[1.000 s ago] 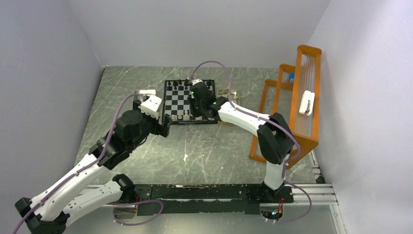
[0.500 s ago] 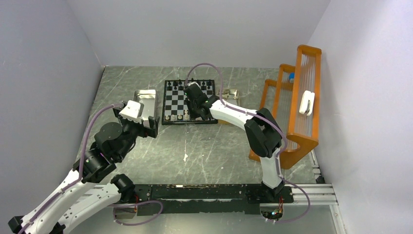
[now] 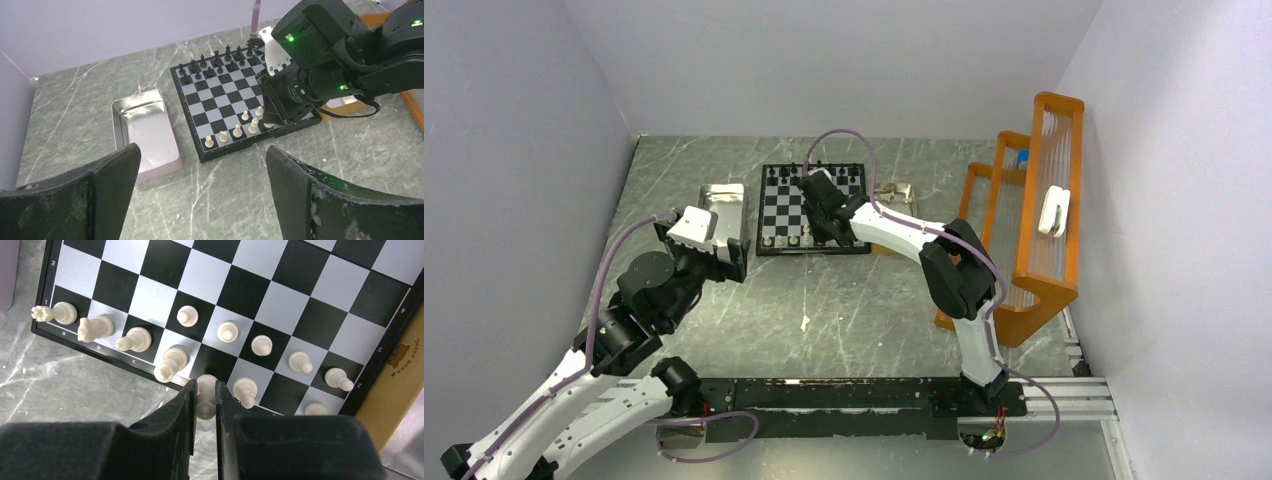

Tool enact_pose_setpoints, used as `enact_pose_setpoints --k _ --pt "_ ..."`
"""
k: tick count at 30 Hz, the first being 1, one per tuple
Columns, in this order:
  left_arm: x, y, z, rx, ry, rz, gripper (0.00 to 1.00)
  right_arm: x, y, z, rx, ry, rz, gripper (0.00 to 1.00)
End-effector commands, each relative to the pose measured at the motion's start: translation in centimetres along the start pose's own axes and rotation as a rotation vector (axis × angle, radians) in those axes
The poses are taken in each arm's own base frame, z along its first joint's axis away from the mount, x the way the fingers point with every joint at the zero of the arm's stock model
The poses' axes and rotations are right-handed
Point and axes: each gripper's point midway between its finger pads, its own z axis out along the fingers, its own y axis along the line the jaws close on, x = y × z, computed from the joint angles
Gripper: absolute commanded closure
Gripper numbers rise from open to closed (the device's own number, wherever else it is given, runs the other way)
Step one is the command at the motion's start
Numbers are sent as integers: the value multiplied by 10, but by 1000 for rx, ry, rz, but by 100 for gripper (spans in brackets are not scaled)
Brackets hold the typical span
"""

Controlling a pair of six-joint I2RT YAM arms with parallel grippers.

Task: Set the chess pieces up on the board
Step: Place the chess piece on the chessboard.

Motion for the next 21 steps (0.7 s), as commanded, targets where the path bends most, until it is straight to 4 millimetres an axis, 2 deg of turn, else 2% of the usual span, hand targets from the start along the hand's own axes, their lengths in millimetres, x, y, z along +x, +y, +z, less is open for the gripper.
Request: enact_pose_setpoints --k 1,21 --pt "-3 1 -1 -5 -17 2 0 -3 2 5 18 -6 7 81" --pt "-5 2 -1 0 -24 32 0 0 0 18 54 30 1 76"
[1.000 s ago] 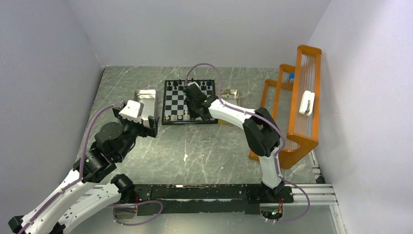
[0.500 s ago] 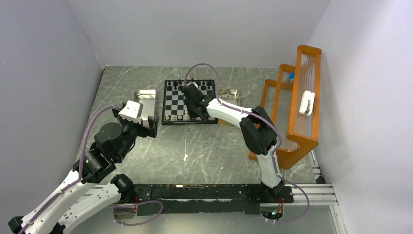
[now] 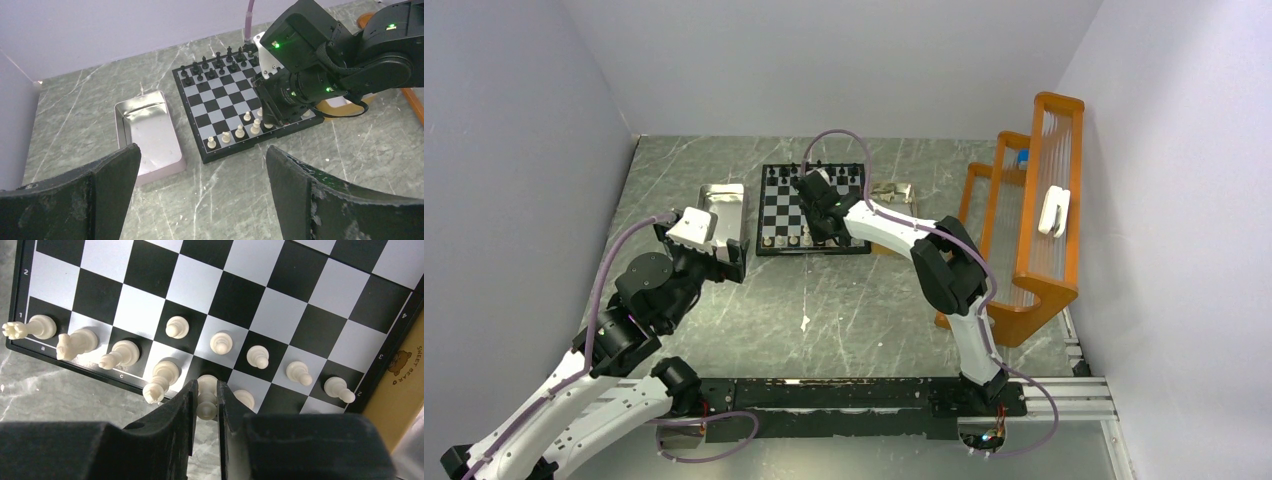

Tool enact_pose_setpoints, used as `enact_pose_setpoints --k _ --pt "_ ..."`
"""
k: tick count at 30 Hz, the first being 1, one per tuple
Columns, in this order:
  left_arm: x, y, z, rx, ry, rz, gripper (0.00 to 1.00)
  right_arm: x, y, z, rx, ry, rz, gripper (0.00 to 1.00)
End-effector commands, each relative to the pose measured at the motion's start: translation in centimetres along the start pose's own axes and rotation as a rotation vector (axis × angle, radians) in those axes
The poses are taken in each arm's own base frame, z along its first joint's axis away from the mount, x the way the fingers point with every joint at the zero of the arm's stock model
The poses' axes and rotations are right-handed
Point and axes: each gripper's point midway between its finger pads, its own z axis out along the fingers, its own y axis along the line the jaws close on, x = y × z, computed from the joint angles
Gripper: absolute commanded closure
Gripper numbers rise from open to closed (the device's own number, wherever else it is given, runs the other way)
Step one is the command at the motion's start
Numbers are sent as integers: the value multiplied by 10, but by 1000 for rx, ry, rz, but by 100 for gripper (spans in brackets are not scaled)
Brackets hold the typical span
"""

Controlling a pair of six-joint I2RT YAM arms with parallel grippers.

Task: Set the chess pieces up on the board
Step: Place the chess piece on the chessboard.

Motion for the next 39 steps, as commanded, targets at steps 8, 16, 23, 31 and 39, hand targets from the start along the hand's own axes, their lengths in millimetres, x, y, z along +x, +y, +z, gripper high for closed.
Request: enact_pose_setpoints --k 8,16,23,31,39 --pt "-4 0 0 2 -22 19 0 1 1 5 23 19 1 71" --pt "-4 0 0 4 -22 22 0 -6 2 4 26 11 -4 69" --pt "-3 0 1 2 -16 25 0 -24 4 -8 18 -30 -4 70" --pt "-3 0 1 0 -18 21 0 -20 2 -13 20 -24 4 70" --pt "-2 0 1 -2 -10 20 0 -50 9 -57 -52 -119 22 66"
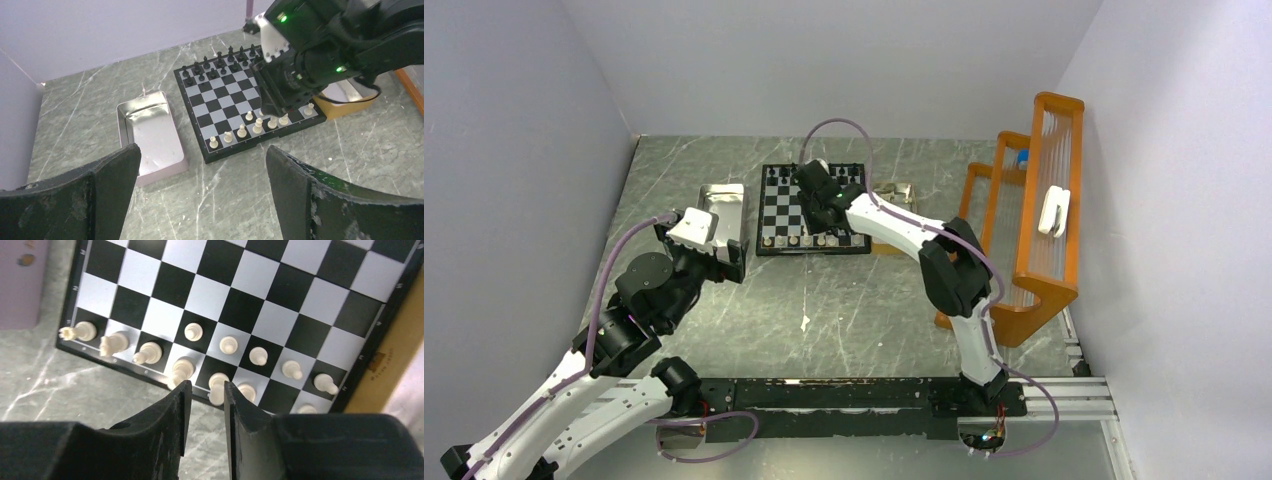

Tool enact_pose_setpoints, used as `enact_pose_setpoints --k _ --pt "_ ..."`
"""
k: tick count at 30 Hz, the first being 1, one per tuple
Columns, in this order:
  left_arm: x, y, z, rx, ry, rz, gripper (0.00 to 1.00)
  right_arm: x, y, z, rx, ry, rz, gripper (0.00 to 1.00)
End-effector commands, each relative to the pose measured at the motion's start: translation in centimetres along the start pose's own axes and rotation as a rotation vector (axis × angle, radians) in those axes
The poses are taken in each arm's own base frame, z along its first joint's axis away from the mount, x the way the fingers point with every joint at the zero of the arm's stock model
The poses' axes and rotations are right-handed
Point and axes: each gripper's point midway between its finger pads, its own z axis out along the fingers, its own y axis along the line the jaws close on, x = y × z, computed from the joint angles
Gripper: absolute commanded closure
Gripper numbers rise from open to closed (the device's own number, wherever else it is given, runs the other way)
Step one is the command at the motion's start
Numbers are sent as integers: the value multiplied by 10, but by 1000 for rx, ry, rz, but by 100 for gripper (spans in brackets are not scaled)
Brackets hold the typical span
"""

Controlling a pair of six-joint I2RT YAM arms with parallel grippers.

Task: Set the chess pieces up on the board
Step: Place the chess piece on the chessboard, then pick up the chess piece from the storage box.

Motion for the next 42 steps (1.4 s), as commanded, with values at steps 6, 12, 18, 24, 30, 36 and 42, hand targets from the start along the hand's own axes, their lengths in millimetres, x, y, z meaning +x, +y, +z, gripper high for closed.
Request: enact_pose_setpoints --k 6,12,18,24,30,36,42 --pt "-3 1 0 -7 -19 -4 0 -12 -4 -50 -41 -107 -6 71" --pt "-1 0 1 -3 -12 -1 0 6 -25 -47 25 -90 -21 76" --pt "5 -10 7 26 19 -27 0 -26 -61 -71 53 -209 -52 75" --pt "40 -32 33 57 159 -14 0 -55 -120 -96 186 -329 -85 68" --pt "55 -55 53 136 267 52 0 -53 -172 -81 276 -352 -105 75" --pt "80 -87 67 280 407 61 0 -45 -201 -58 329 -289 -178 74" --pt "75 -77 88 382 385 -185 0 -58 -209 -46 242 -369 -255 70"
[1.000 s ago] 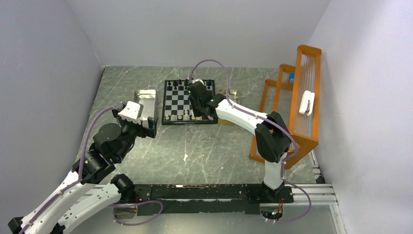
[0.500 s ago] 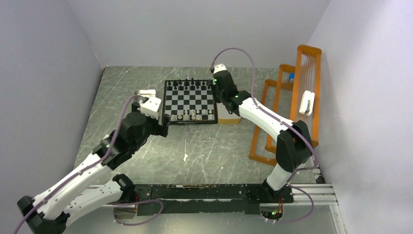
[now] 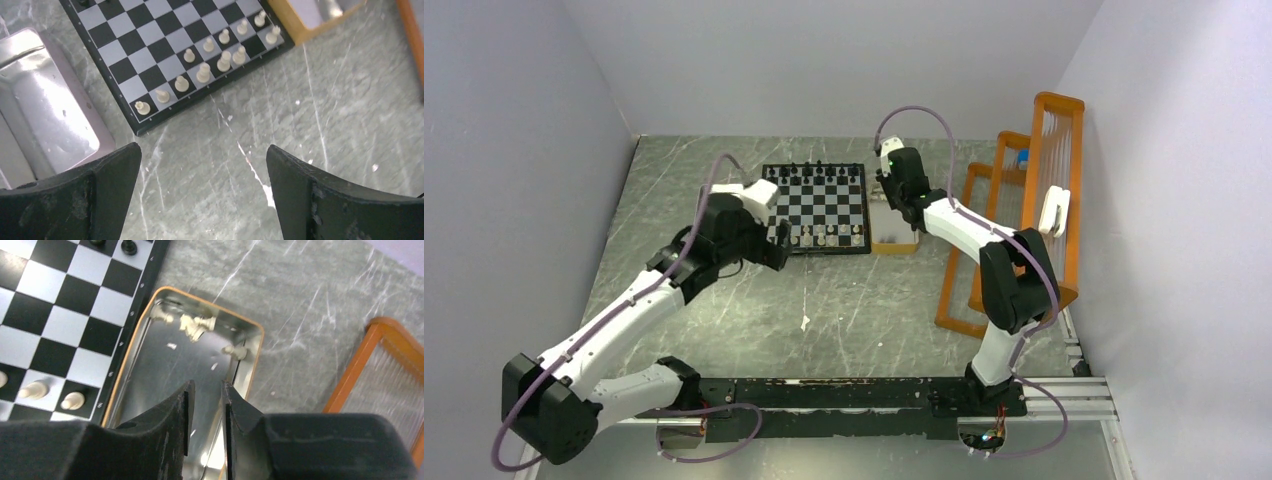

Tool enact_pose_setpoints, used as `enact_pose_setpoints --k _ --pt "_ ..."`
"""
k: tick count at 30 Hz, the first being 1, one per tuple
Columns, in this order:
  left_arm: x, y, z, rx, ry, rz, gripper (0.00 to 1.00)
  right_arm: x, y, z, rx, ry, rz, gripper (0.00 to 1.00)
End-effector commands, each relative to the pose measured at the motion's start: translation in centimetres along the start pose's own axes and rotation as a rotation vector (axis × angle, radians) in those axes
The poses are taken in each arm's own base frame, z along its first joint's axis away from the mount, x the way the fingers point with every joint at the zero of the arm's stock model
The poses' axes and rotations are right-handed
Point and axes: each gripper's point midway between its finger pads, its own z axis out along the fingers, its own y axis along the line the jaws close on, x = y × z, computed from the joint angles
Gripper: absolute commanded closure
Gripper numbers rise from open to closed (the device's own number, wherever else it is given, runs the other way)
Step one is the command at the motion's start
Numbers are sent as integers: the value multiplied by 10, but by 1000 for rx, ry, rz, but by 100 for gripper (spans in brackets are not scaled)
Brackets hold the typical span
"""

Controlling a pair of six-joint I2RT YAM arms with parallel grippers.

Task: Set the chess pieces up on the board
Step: Pick up the chess piece from the storage box.

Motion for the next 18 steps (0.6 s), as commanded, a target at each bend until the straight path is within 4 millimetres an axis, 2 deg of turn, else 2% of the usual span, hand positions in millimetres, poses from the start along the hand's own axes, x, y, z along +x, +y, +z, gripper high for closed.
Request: enact_pose_setpoints --k 1,4,7,10,13,16,18 --pt "-23 -4 4 174 -68 -159 0 -27 -10 14 -36 -104 -74 70" --pt "-14 4 10 166 -54 -183 0 -25 -14 21 -29 -73 -128 69" --pt "-6 18 11 93 -61 -148 0 -27 -27 28 19 -65 -148 67" --pt "-10 35 5 -4 -54 -121 0 -14 -31 43 7 -10 -205 66" --pt "-14 38 1 -18 -73 -109 0 -8 -29 52 -18 -5 -241 63" --pt "-12 29 -1 40 -76 -82 0 -7 -18 58 -86 -21 -279 56" --pt "-13 25 0 60 -83 -79 0 -6 -18 63 -83 -16 -284 55"
